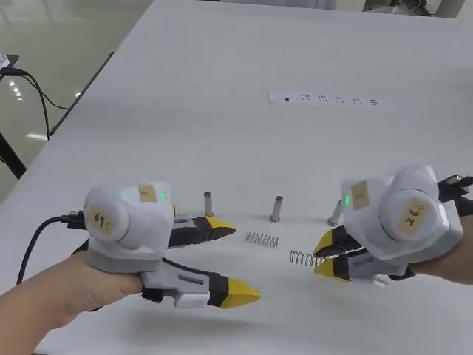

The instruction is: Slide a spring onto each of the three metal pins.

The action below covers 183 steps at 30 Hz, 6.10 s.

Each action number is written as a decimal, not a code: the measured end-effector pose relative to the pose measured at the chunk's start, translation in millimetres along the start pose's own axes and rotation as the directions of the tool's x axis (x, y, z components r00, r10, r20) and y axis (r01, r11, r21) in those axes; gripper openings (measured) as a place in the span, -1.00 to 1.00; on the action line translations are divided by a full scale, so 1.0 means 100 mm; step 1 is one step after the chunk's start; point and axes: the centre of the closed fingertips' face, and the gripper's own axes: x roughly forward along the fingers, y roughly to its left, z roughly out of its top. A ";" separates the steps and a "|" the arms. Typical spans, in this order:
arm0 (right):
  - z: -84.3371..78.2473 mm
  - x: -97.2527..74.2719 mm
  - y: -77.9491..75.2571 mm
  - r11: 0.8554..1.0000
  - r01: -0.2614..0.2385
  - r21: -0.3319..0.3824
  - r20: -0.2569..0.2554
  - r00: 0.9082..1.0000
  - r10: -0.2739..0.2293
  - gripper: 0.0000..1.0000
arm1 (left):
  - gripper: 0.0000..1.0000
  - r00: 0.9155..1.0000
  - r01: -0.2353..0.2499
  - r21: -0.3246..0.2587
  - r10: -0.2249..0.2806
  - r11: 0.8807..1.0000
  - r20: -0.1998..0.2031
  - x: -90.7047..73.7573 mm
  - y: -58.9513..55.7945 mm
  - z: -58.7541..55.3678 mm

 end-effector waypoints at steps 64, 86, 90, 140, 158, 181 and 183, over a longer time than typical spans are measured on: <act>0.08 -0.03 0.16 0.999 -0.022 -0.025 0.074 0.997 0.024 -0.81 | -0.95 0.983 0.180 0.089 -0.182 0.980 0.015 0.34 -0.31 0.18; 0.43 -0.28 0.13 0.998 -0.014 -0.058 0.219 0.975 0.026 -0.87 | -0.94 0.986 0.168 0.097 -0.167 0.981 -0.019 0.34 -0.25 0.11; 0.52 -0.31 0.14 0.999 -0.041 -0.008 0.281 0.959 0.041 -0.87 | -0.94 0.985 0.171 0.104 -0.170 0.980 -0.021 0.34 -0.27 0.10; 0.77 -0.24 0.11 0.988 -0.050 0.149 0.400 0.916 -0.014 -0.84 | -0.95 0.988 0.154 0.142 -0.148 0.978 -0.051 0.31 -0.25 0.11; 0.81 -0.29 0.11 0.989 -0.028 0.142 0.445 0.895 -0.038 -0.86 | -0.91 0.991 0.133 0.081 -0.130 0.988 -0.041 0.29 -0.24 0.12; 0.75 -0.31 -0.07 0.987 0.033 0.157 0.427 0.899 -0.098 -0.85 | -0.34 0.999 -0.014 0.023 0.015 1.000 -0.047 -0.06 0.11 0.00; 0.75 -0.32 -0.09 0.987 0.038 0.157 0.427 0.898 -0.102 -0.85 | -0.32 0.999 -0.021 0.017 0.021 1.000 -0.042 -0.09 0.12 0.01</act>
